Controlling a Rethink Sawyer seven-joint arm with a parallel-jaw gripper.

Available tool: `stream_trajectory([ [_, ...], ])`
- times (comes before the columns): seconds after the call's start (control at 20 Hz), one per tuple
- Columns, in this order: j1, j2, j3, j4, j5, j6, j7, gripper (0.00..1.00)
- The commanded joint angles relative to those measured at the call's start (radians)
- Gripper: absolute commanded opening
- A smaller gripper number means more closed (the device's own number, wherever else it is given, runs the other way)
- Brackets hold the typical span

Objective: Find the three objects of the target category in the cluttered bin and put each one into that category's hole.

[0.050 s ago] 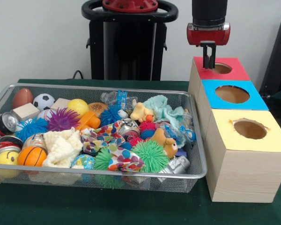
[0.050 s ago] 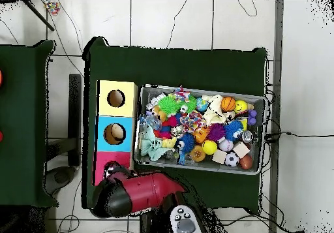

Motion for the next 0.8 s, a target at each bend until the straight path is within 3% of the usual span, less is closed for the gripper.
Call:
stream_trajectory([
  [0.05,0.086,-0.243,0.025,0.038,0.048,0.227,0.026,0.0],
  [0.45,0.161,-0.253,-0.003,0.004,0.069,0.274,0.093,0.0],
  [0.8,0.114,-0.21,0.051,0.04,0.123,0.197,0.062,0.0],
])
